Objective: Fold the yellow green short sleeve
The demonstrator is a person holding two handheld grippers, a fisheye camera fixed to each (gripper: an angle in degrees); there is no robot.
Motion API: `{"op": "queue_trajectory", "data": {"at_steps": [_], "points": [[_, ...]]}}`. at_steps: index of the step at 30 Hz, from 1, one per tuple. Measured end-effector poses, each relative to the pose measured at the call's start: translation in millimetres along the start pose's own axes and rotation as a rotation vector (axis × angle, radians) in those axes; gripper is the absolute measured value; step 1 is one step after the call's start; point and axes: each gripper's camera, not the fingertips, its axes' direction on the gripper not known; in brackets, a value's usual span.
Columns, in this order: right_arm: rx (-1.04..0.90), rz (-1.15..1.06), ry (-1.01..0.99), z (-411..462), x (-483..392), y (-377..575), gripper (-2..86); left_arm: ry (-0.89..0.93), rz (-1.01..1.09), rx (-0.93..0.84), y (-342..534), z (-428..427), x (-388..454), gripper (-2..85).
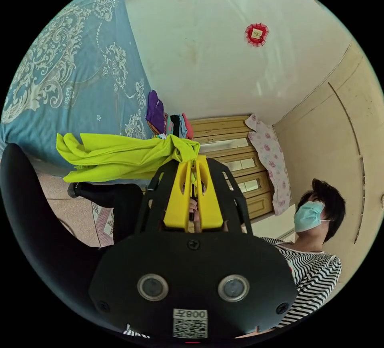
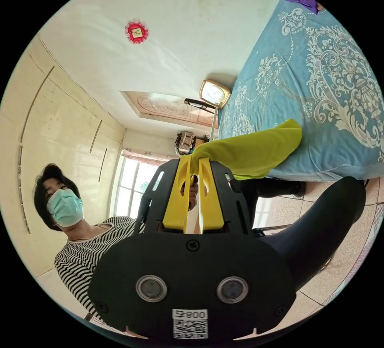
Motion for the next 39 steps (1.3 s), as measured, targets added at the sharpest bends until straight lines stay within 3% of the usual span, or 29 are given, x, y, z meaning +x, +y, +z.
{"op": "queue_trajectory", "data": {"at_steps": [9, 16, 23, 30, 35, 39], "points": [[0.128, -0.007, 0.031, -159.8, 29.7, -28.3, 2.1, -0.008, -0.032, -0.161, -83.8, 243.8, 1.0, 2.9], [0.170, -0.085, 0.108, -297.0, 27.0, -144.1, 2.2, 0.038, 0.040, -0.204, -187.1, 479.0, 25.5, 2.9], [0.267, -0.270, 0.217, -457.6, -48.0, -276.2, 2.2, 0.141, 0.275, -0.267, -267.2, 744.6, 109.7, 2.8], [0.377, -0.327, 0.465, -610.5, -79.2, -286.1, 2.5, 0.127, 0.369, -0.458, -242.6, 974.4, 119.1, 2.9], [0.416, -0.005, 0.685, -714.6, 24.1, -230.6, 2.6, -0.065, 0.255, -0.706, -166.4, 1122.2, 34.4, 2.8], [0.407, 0.143, 0.733, -749.7, 83.8, -200.1, 2.6, -0.085, 0.242, -0.745, -140.7, 1175.3, 14.0, 2.8]]}}
